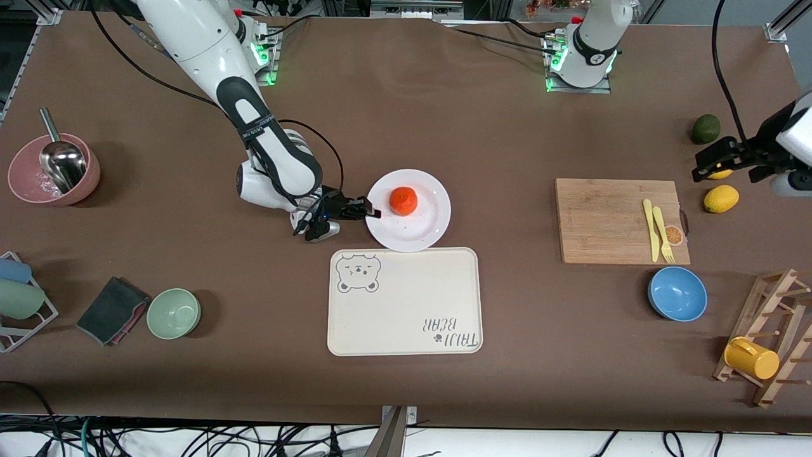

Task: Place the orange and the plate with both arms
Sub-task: 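Grip the plate rim with the right gripper, then slide the plate with the right gripper onto the bear tray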

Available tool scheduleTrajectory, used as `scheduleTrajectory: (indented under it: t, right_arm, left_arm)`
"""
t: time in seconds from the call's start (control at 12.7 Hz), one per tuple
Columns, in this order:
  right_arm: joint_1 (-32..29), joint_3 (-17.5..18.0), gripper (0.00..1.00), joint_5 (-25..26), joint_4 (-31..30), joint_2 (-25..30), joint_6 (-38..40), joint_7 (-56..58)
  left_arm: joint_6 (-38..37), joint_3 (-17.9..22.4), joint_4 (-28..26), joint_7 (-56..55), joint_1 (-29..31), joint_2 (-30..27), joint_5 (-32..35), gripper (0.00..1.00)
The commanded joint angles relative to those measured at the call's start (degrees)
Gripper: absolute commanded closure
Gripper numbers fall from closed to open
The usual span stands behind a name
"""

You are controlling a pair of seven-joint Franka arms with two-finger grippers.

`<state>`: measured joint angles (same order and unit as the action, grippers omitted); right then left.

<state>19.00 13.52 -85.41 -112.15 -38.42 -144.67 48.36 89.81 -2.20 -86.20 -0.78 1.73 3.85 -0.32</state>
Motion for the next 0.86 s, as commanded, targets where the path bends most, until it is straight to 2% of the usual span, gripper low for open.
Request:
scheduleTrajectory:
  t: [0.0,0.24,0.47,0.63,0.79]
  right_arm:
    - [-0.19,0.01,1.00,-0.46,1.32,-0.60,-0.79,0.95]
    - [-0.37,-0.07,1.00,1.56,2.99,0.71,-0.44,0.34]
    - [-0.63,-0.25,1.00,3.74,7.89,0.55,-0.44,-0.45]
    - [-0.72,-1.30,1.00,10.13,14.03,-1.38,-0.44,-8.49]
    - [-0.80,-1.48,1.00,20.14,21.07,-4.89,-0.52,-19.30]
  left_arm:
    - [0.45,1.40,-1.95,0.78,-2.52,-2.18,-1.00,0.00]
    - [0.80,2.11,-2.83,0.60,-3.75,-1.39,-1.00,0.00]
    - [1.07,4.73,-4.14,1.39,-4.72,-0.86,-0.65,0.00]
    - [1.16,6.15,-4.85,1.39,-5.42,-0.95,-0.39,0.00]
    - [1.07,7.64,-4.94,1.39,-5.78,-0.95,-0.30,0.00]
